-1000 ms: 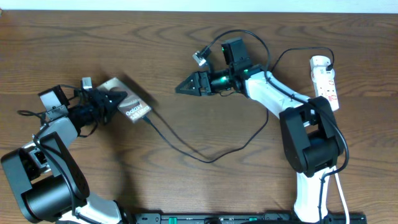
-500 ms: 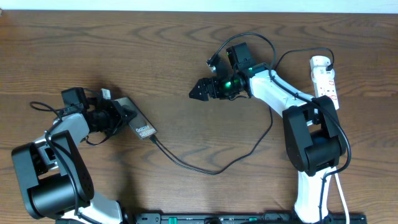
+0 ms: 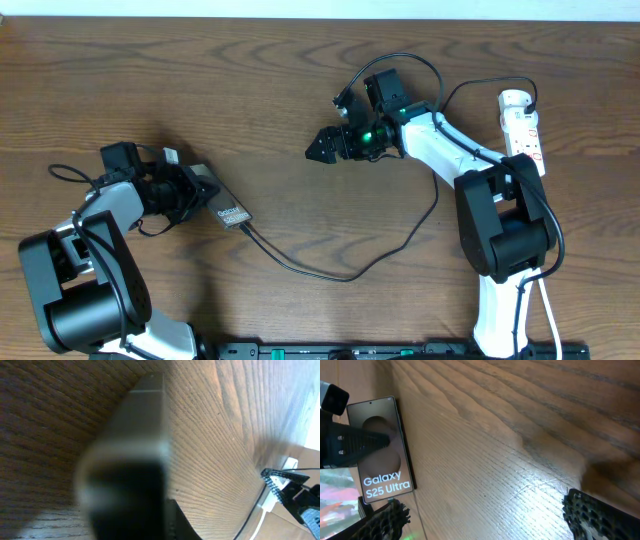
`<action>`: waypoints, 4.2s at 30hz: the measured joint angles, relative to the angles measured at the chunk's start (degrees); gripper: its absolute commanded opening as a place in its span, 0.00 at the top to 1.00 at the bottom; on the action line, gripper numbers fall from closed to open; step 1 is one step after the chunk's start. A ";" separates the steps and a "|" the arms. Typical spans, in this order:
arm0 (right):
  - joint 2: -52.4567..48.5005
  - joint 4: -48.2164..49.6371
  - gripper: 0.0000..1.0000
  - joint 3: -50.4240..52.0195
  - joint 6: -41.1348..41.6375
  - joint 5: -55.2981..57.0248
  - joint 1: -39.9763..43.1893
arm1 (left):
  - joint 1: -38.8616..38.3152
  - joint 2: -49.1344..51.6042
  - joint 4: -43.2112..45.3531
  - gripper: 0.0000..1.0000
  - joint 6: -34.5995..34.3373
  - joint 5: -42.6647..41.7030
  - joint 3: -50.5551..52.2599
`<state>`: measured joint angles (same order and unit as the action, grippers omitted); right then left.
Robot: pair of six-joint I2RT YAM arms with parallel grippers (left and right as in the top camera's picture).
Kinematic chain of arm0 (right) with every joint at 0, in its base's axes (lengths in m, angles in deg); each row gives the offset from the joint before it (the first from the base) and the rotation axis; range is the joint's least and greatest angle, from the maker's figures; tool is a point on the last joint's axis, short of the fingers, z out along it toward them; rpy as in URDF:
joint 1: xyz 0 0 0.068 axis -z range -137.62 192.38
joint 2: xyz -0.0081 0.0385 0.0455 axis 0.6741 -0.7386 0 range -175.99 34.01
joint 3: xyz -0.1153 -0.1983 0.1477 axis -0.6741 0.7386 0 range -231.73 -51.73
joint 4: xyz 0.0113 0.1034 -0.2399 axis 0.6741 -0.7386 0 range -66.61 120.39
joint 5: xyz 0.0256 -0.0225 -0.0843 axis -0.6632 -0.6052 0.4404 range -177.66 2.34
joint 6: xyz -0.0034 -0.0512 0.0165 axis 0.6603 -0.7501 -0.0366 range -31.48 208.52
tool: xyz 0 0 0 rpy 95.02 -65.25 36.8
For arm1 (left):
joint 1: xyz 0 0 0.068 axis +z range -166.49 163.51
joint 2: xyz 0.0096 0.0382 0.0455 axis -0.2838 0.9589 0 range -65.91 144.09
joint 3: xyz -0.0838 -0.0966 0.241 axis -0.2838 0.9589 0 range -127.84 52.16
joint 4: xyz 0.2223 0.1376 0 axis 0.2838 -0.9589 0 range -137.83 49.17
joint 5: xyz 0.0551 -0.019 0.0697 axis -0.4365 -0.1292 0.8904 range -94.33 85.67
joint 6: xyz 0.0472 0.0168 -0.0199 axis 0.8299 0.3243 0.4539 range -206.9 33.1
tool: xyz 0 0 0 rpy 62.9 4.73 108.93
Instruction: Plug charger to phone and switch on socket
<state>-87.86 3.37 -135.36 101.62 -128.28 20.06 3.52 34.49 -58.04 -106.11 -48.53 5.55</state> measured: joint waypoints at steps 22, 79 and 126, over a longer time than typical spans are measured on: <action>0.00 -0.15 0.01 0.00 -0.15 0.17 0.00 | -0.04 -0.81 -0.72 0.40 1.09 1.88 -0.44; 30.16 -16.50 0.01 -2.67 -0.55 32.22 14.29 | -0.20 -50.25 -16.39 0.02 -1.29 5.03 -1.09; 8.22 -17.66 0.01 -3.61 -22.99 4.44 50.69 | -0.20 -40.98 -17.81 0.02 0.04 4.90 -1.09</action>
<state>-79.64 -14.29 -138.97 78.63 -123.85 70.74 3.32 -6.49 -75.86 -106.06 -43.64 4.45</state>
